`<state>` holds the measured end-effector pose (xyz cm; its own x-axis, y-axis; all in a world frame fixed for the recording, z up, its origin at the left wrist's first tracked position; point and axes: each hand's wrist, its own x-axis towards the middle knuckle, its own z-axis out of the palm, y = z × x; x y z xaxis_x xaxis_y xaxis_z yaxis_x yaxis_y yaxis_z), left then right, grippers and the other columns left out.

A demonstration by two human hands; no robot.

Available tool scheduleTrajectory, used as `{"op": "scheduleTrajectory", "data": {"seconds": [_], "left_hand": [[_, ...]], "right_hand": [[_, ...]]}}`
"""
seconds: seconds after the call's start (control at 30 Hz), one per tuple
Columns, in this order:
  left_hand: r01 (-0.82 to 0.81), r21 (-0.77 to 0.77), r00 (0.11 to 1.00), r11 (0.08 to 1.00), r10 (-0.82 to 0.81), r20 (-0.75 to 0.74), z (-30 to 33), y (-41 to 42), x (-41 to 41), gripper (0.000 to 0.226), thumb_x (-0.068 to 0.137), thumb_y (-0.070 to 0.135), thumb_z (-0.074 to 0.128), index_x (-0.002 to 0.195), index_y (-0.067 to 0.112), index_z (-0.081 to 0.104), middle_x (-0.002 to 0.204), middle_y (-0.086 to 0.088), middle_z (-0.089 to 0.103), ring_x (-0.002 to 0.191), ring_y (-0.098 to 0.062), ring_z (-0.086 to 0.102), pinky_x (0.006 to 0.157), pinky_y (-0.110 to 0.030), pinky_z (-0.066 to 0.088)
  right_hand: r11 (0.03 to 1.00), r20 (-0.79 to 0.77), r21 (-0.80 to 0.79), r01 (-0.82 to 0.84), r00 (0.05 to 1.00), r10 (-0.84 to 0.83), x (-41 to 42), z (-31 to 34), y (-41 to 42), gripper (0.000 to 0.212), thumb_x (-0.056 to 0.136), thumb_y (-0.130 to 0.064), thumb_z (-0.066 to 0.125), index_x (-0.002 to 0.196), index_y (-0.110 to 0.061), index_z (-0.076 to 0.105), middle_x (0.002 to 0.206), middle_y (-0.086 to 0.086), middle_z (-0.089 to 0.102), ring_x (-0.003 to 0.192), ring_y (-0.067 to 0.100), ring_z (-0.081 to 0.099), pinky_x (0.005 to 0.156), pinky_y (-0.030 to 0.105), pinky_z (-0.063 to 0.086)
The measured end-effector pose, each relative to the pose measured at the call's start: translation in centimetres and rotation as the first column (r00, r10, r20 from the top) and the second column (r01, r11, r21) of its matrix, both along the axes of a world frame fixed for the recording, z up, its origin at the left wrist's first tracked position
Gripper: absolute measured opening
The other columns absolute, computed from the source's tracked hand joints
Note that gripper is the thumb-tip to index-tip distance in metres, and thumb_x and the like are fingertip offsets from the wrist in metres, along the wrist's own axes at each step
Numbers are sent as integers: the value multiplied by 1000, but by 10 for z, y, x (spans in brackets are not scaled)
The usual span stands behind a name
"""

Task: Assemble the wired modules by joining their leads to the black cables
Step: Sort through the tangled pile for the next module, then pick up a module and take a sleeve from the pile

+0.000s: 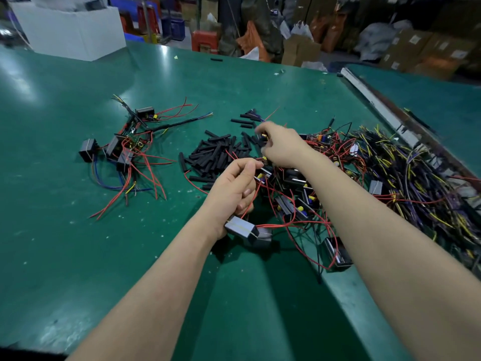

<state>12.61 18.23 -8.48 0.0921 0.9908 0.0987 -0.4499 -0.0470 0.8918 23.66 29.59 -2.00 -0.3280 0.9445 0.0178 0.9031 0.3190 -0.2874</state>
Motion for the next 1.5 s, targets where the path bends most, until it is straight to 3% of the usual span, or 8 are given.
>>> {"op": "scheduleTrajectory", "data": {"seconds": [0.1,0.2,0.3,0.4,0.63,0.77,1.17,1.5], "left_hand": [[8,-8,1000,1000,-8,-22,0,1,0,20,101,30,41,97,20,59,56,7,36,38,-4,26,37,-17,23],[17,0,998,1000,-17,-58,0,1,0,21,100,30,44,93,24,63,56,8,37,39,-4,27,37,-16,25],[27,35,996,999,-24,-86,0,0,1,23,99,29,45,90,27,66,57,6,37,39,-5,27,38,-17,25],[32,51,994,998,-26,-109,1,0,3,22,100,26,46,92,26,66,56,6,37,38,-6,25,39,-19,21],[4,50,992,999,3,-128,-2,1,5,19,99,21,47,95,25,65,54,5,37,38,-7,24,38,-18,20],[-21,38,989,999,26,-145,-2,1,6,15,97,23,49,99,21,64,54,6,39,38,-6,23,39,-21,18],[-21,8,982,1000,22,-185,-1,1,4,17,97,25,51,98,25,68,52,9,38,39,-5,26,37,-14,24],[3,37,987,999,3,-159,3,-2,5,17,96,22,50,103,19,66,53,7,45,39,-4,28,39,-14,21]], "right_hand": [[978,-425,177,110,905,-25,13,9,-23,28,93,-16,53,118,-29,57,86,-5,60,81,17,55,79,30,46],[975,-827,46,216,556,-84,28,10,-52,20,92,-15,60,109,-25,60,79,-5,61,67,10,53,66,24,42],[967,-959,-142,209,214,-187,35,0,-77,17,92,-10,62,101,-24,62,80,-4,61,62,5,53,56,17,43],[963,-978,-163,213,95,-187,35,-8,-91,19,92,-9,62,98,-27,63,82,-6,61,61,2,52,54,14,43],[961,-985,-21,277,159,-68,35,-18,-95,24,92,-10,63,99,-33,64,80,-3,59,76,6,53,75,22,45],[948,-975,108,298,220,42,36,-18,-94,28,90,-10,65,97,-38,64,79,-9,63,73,-3,57,74,14,44],[852,-837,417,315,499,226,28,-24,-103,24,94,-17,61,115,-28,62,91,-10,58,84,6,57,75,32,50],[861,-821,393,323,545,170,25,-23,-103,23,94,-15,60,116,-19,65,93,-3,61,87,12,59,78,31,48]]}}
